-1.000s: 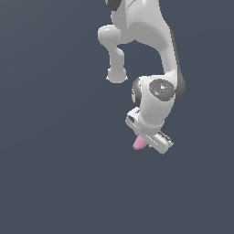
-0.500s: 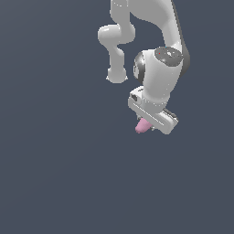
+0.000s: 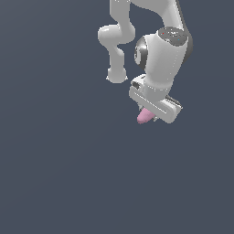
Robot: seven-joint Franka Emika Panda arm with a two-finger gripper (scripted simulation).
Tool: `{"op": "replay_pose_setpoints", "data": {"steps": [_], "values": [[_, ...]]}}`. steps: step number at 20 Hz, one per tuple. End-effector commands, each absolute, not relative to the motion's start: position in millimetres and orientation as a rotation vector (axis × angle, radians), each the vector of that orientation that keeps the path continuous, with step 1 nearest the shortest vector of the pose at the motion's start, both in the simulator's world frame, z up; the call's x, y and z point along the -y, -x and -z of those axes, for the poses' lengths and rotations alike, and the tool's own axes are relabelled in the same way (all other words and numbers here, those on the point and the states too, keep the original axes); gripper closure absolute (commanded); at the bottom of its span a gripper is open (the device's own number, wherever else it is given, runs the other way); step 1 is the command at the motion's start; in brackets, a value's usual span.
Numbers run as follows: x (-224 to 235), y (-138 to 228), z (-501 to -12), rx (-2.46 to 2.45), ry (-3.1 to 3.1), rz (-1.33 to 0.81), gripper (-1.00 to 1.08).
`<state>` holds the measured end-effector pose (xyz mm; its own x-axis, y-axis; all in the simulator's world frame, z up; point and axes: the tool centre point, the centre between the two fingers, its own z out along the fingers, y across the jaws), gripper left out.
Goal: Pick up the object and move it to a goal position.
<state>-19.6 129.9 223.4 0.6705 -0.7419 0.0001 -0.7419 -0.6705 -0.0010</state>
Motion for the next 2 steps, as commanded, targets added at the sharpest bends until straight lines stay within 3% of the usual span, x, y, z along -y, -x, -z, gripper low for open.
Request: {"op": "replay_pose_setpoints", "data": {"steps": [1, 2], "values": [[-130.1, 21.9, -226.3, -1.276, 2.871, 0.000, 1.08], [-130.2, 22.1, -226.5, -1.276, 2.871, 0.000, 1.08]]}}
